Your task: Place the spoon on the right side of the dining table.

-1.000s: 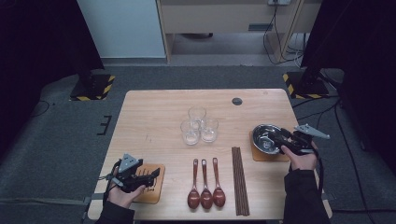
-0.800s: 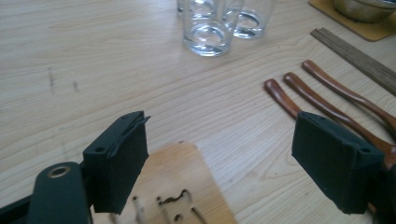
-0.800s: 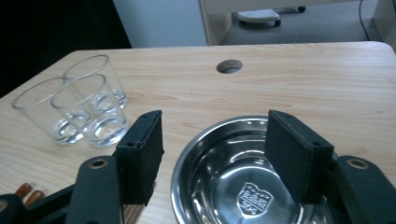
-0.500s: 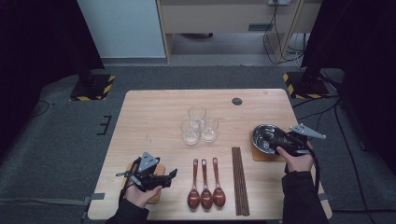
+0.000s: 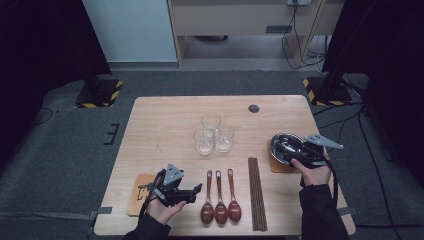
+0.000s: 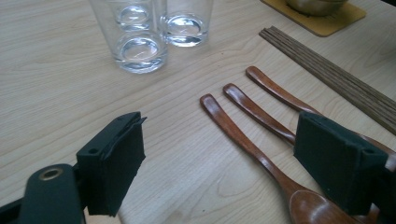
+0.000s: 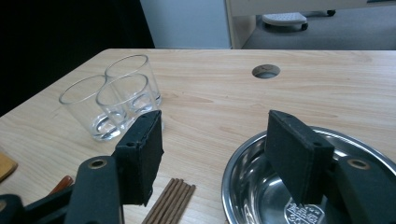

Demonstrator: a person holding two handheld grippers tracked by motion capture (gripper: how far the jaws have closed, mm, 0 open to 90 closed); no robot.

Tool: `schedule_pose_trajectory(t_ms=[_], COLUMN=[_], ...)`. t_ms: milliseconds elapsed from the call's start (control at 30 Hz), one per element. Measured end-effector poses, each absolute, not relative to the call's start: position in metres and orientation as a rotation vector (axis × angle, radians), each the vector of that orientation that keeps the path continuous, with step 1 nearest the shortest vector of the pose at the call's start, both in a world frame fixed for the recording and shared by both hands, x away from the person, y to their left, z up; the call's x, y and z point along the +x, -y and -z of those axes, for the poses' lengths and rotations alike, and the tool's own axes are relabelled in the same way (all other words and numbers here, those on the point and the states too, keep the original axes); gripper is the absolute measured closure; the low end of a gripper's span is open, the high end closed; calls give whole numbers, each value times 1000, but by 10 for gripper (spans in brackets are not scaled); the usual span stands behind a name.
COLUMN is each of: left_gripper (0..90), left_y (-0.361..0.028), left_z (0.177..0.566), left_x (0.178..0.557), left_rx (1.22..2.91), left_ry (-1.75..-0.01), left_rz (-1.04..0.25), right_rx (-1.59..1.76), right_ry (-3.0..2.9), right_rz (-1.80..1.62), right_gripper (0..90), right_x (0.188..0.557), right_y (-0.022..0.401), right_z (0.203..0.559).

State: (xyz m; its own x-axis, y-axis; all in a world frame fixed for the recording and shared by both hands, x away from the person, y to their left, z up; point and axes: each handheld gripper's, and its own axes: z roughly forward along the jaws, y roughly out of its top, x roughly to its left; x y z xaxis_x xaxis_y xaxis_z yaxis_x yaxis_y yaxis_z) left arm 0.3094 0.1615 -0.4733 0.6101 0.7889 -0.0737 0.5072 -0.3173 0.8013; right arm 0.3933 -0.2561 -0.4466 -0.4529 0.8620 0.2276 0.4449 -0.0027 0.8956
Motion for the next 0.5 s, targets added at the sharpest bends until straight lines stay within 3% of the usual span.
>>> schedule_pose_trajectory(t_ms=[500], left_gripper=[138], left_y=[-135], left_z=[482], left_x=[303], left_rx=[2042], left_ry=[-945], left_rz=[-398], right_rx=[1318], right_ry=[-1925], right_rz=[-1455], right_gripper=[370], right_x=[392], right_y=[243], right_z=[447])
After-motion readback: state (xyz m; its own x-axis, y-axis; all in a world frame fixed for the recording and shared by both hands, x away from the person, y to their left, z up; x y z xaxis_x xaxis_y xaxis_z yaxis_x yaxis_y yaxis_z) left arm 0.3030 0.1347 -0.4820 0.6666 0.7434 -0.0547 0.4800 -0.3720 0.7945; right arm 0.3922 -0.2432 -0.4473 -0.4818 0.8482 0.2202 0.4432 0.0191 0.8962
